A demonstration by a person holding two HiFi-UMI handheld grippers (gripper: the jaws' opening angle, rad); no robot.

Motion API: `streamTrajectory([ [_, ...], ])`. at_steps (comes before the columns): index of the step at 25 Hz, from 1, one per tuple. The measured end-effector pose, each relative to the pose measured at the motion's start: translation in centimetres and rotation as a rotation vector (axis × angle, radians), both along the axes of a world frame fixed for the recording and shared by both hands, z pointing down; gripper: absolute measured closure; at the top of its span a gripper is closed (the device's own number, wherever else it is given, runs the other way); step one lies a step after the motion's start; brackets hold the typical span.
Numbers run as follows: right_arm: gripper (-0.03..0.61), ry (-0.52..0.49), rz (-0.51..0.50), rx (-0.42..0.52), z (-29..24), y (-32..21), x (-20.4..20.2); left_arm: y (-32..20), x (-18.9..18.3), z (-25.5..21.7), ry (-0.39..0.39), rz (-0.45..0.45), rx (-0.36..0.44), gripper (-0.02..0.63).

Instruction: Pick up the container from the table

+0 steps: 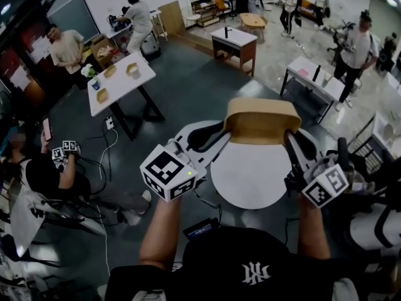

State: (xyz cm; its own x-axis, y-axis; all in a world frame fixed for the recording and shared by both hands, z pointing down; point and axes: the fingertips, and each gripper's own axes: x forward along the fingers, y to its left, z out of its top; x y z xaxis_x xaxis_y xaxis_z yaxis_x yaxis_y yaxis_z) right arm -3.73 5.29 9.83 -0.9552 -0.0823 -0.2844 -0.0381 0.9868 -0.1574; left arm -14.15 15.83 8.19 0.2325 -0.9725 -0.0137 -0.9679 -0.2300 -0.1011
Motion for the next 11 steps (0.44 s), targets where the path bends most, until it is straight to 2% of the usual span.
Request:
streamTrajectory([
  [11, 0.497, 0.024, -0.025, -0.005, 0.2, -1.2, -0.5, -1.1, -0.3, 0.5, 0.017, -0.009, -0.02, 0.54],
])
